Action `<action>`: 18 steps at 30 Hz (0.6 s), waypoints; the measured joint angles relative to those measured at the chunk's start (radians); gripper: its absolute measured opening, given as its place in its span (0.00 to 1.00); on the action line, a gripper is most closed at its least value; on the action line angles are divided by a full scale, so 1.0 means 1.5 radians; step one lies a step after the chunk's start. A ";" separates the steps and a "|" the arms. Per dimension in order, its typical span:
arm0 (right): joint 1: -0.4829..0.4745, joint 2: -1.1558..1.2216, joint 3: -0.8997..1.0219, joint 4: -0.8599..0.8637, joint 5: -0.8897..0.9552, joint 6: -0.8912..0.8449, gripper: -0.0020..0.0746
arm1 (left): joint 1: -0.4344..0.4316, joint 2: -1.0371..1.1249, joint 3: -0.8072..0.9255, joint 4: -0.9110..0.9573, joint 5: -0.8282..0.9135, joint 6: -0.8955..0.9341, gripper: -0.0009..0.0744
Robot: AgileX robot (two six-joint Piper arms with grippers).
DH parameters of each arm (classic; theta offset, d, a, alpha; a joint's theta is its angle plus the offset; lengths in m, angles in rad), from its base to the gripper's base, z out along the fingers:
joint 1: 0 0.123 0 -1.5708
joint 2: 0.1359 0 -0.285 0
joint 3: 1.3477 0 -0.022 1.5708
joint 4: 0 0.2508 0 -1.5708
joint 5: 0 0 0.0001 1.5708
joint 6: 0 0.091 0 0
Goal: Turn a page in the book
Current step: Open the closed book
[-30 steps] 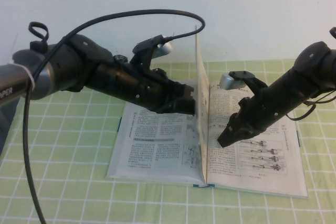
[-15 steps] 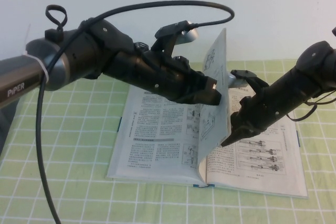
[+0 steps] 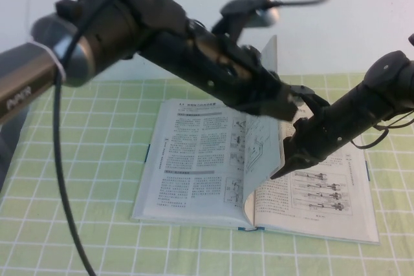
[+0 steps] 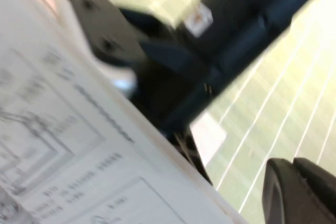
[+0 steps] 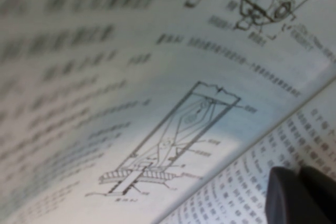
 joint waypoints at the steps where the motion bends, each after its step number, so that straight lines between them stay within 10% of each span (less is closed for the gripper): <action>1: 0.000 0.000 0.000 0.000 -0.001 0.000 0.08 | -0.015 0.000 0.000 0.025 0.000 -0.006 0.01; 18: 0.000 0.000 0.000 -0.043 -0.007 0.019 0.05 | -0.100 0.001 -0.001 0.468 -0.019 -0.248 0.01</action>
